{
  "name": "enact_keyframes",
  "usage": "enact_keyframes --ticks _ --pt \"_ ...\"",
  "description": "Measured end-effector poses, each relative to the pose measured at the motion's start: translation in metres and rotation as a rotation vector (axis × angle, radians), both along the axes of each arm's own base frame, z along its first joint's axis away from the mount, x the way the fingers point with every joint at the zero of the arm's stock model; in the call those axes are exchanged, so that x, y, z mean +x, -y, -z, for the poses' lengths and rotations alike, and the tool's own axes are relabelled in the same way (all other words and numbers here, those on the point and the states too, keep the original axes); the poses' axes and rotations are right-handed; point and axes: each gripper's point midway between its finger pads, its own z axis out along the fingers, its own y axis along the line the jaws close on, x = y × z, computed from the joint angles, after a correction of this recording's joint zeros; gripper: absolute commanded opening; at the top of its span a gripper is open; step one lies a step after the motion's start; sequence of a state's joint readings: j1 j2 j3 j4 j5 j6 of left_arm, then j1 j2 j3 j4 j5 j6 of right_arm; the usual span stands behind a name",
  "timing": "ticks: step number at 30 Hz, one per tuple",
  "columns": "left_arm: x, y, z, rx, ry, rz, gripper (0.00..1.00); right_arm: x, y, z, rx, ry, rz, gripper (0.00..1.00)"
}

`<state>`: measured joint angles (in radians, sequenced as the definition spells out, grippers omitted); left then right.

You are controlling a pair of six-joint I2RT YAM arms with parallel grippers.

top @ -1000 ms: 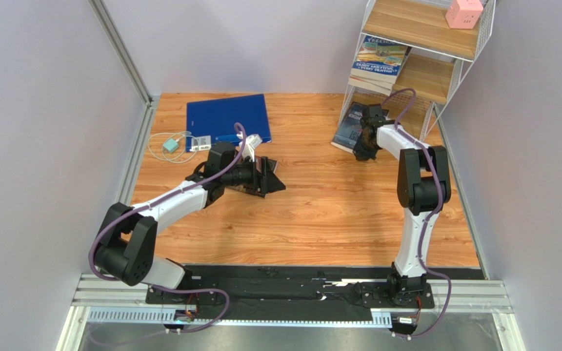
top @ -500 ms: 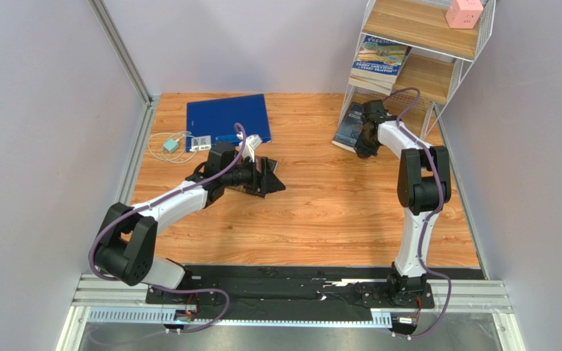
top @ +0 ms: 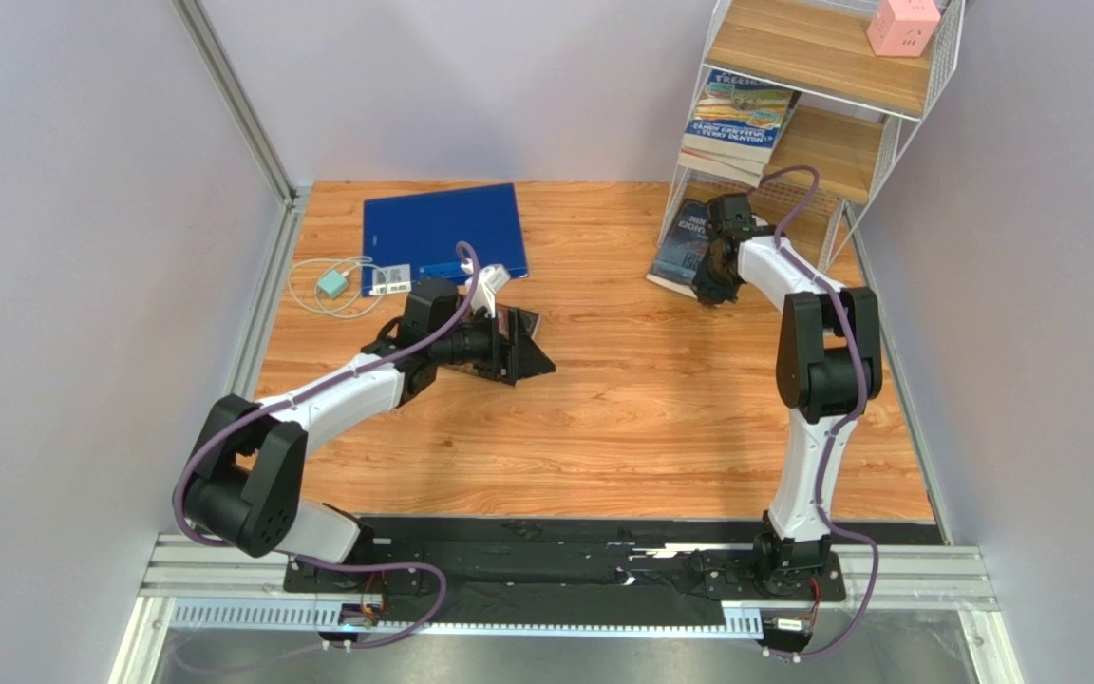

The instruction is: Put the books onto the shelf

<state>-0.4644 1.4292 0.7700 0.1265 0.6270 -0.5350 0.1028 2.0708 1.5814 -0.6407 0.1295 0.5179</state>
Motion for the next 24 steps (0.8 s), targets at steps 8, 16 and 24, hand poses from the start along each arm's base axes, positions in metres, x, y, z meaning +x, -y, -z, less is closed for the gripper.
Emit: enact_keyframes --ticks 8,16,24 --pt "-0.001 0.002 0.005 0.003 -0.007 0.006 0.79 -0.004 -0.014 -0.015 0.021 0.054 -0.024 0.00" --pt "-0.004 0.002 0.009 0.005 -0.009 0.010 0.79 -0.004 -0.026 0.022 0.036 -0.018 -0.043 0.00" --pt "-0.005 0.001 0.011 0.011 -0.012 0.005 0.79 0.016 -0.030 0.020 0.035 -0.015 -0.043 0.00"
